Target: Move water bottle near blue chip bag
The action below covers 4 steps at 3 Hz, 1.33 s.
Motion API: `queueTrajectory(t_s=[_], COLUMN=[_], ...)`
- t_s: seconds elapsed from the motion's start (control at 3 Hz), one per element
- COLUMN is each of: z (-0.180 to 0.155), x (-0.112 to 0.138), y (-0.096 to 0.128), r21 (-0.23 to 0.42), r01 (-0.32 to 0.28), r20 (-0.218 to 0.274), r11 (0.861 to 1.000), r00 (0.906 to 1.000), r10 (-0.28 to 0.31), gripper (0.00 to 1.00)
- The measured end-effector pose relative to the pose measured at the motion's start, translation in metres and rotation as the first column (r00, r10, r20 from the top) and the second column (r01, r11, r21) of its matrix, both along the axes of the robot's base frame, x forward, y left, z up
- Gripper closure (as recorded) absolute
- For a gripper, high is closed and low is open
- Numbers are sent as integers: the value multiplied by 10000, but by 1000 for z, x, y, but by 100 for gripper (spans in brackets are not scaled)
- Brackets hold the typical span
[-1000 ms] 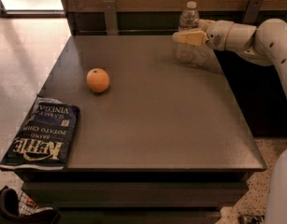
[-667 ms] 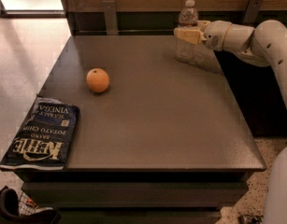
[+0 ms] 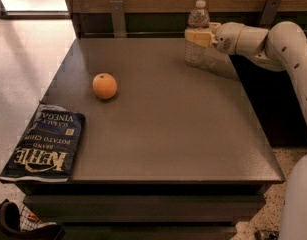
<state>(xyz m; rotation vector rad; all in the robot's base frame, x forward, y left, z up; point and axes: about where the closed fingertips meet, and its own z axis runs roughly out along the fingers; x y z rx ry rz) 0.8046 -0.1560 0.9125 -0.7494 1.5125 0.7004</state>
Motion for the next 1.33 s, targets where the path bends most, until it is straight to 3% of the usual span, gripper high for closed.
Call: queueTrajectory(t_s=[0.33, 0.67, 1.33], z=[7, 29, 52], x=[-7, -31, -118], y=[6, 9, 49], r21=[-80, -38, 148], r01=[-56, -113, -743], r20=[42, 380, 980], r11=[10000, 9999, 9971], r00=[10000, 9992, 9925], r10=[56, 114, 725], gripper=[100, 100, 100])
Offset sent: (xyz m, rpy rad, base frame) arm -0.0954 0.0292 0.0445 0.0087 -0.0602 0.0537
